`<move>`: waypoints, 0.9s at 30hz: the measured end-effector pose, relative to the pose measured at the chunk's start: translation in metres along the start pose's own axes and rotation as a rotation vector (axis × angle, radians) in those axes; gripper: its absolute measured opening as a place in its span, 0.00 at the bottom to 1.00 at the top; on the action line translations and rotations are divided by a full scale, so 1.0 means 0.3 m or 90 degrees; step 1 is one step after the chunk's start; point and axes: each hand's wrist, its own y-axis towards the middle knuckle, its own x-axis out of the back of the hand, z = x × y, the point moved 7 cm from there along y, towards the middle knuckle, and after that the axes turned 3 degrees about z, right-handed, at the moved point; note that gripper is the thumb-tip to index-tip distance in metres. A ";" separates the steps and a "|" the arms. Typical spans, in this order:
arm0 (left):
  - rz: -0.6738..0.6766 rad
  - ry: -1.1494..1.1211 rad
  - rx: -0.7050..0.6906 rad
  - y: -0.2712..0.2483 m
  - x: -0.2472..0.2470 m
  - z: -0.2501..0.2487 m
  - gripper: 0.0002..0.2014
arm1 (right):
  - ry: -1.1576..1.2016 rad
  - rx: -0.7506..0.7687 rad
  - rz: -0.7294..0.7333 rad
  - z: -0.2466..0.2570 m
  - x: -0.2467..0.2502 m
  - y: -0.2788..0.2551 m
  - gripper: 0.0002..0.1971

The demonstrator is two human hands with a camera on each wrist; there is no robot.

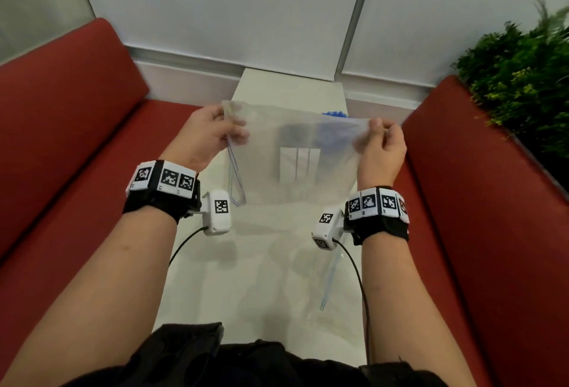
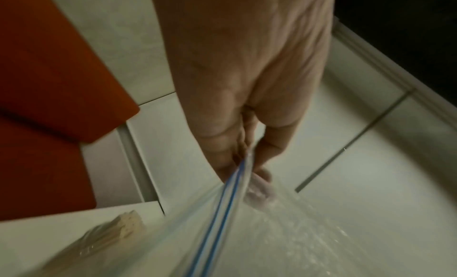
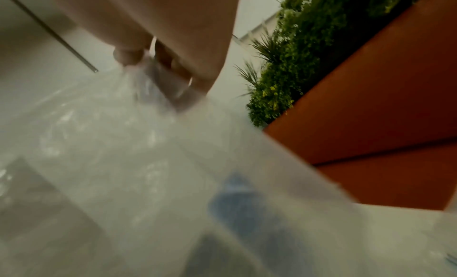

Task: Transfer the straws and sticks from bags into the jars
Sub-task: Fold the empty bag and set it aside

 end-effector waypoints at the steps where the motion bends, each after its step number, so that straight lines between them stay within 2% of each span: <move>1: -0.033 0.042 -0.012 0.005 0.008 -0.011 0.16 | -0.032 0.030 -0.032 0.023 0.008 -0.011 0.10; 4: -0.122 0.085 -0.038 0.014 0.043 -0.033 0.13 | -0.094 0.096 -0.083 0.076 0.018 -0.046 0.09; 7: -0.216 0.084 -0.070 0.006 0.051 -0.041 0.09 | -0.124 0.107 -0.091 0.102 -0.009 -0.080 0.11; 10: -0.303 0.241 -0.130 -0.022 0.047 -0.082 0.09 | -0.149 0.130 -0.069 0.121 -0.036 -0.106 0.13; 14: -0.300 0.425 -0.202 -0.050 0.072 -0.142 0.10 | -0.159 0.112 -0.078 0.109 -0.007 -0.106 0.13; 18: -0.318 0.475 -0.264 -0.066 0.065 -0.166 0.15 | -0.149 0.073 -0.094 0.066 0.015 -0.119 0.13; 21: -0.326 0.481 -0.263 -0.074 0.064 -0.166 0.22 | -0.177 0.054 -0.103 0.025 0.032 -0.130 0.12; 23: -0.284 0.457 -0.251 -0.072 0.041 -0.169 0.23 | -0.229 0.032 -0.087 0.008 0.039 -0.120 0.11; 25: -0.166 0.448 -0.253 -0.062 -0.022 -0.184 0.18 | -0.241 0.023 -0.019 0.019 0.027 -0.098 0.12; 27: -0.005 0.469 -0.244 -0.055 -0.113 -0.197 0.12 | -0.233 0.042 0.145 0.048 -0.036 -0.074 0.30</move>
